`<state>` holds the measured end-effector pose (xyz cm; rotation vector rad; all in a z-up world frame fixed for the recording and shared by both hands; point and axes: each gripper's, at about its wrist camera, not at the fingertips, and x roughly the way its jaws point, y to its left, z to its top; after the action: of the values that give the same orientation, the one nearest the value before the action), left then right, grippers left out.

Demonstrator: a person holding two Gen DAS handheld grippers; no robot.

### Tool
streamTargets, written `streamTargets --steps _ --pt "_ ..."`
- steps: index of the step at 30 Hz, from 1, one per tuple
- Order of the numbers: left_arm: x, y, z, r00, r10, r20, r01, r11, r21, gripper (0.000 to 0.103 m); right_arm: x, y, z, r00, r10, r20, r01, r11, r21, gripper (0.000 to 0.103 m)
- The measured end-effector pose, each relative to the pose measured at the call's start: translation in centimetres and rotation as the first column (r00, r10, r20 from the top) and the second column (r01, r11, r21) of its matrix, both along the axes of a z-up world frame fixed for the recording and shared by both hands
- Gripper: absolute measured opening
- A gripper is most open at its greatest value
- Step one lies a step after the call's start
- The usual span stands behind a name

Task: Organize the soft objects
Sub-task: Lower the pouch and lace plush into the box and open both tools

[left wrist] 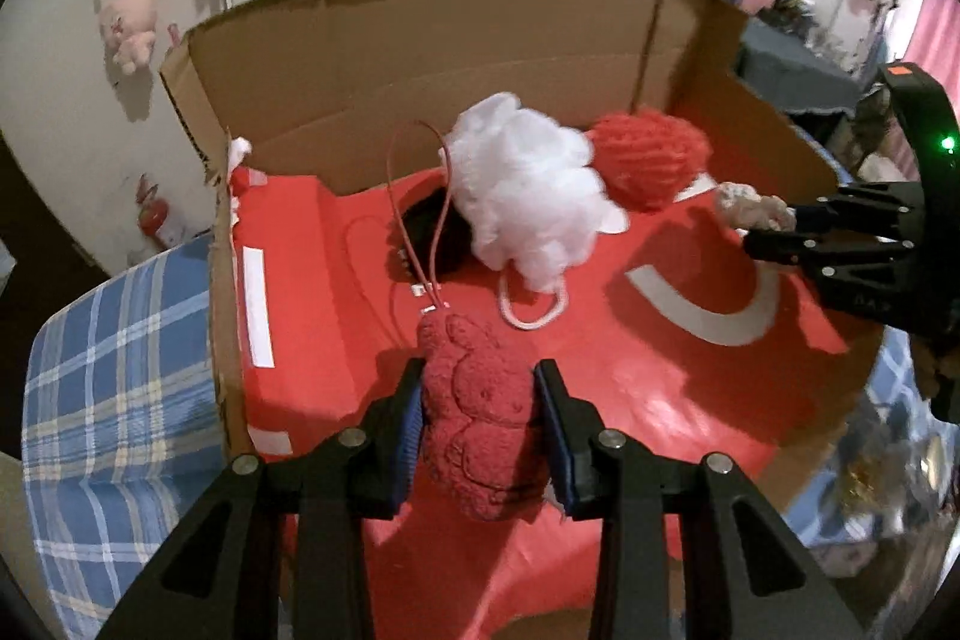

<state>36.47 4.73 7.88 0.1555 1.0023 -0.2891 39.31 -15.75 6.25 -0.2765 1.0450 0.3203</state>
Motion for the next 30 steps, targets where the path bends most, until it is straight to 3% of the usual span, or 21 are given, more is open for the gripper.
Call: streamTargets --steps 11,14,15,16,19,21,24,30 --pt "1.2 0.1 -1.6 0.998 0.022 -0.057 -0.019 0.999 0.046 0.041 1.7 0.0 -1.6 0.999 -0.025 -0.025 0.024 0.998 -0.064 0.03" --pt "1.3 0.0 -1.7 0.998 0.025 -0.061 -0.022 0.998 0.054 0.043 1.6 0.0 -1.7 1.0 -0.019 -0.019 0.018 0.997 -0.075 0.036" --pt "1.4 0.1 -1.7 0.998 0.025 -0.06 -0.022 0.998 0.052 0.047 1.5 0.1 -1.7 1.0 -0.018 -0.019 0.017 0.997 -0.075 0.048" --pt "1.3 0.1 -1.6 0.998 0.019 -0.06 -0.017 0.999 0.043 0.048 1.4 0.2 -1.6 1.0 -0.014 -0.019 0.013 0.997 -0.071 0.054" --pt "1.0 -0.2 -1.2 0.999 0.007 -0.048 -0.006 1.0 0.024 0.057 0.8 0.6 -1.3 1.0 0.009 0.002 -0.008 0.997 -0.083 0.054" --pt "0.3 -0.3 -0.8 1.0 -0.004 -0.027 0.005 1.0 0.022 0.061 0.2 0.8 -0.7 1.0 0.015 0.027 -0.012 0.996 -0.085 0.055" --pt "-1.0 -0.5 0.5 0.999 -0.002 0.042 0.001 1.0 0.028 0.08 -0.7 0.4 0.7 0.999 0.006 0.046 -0.004 0.999 -0.051 0.058" --pt "-5.2 -0.5 4.6 0.985 -0.001 0.171 0.007 0.999 -0.034 0.09 -4.3 -0.2 4.7 0.992 0.005 0.123 -0.006 1.0 0.01 0.067"
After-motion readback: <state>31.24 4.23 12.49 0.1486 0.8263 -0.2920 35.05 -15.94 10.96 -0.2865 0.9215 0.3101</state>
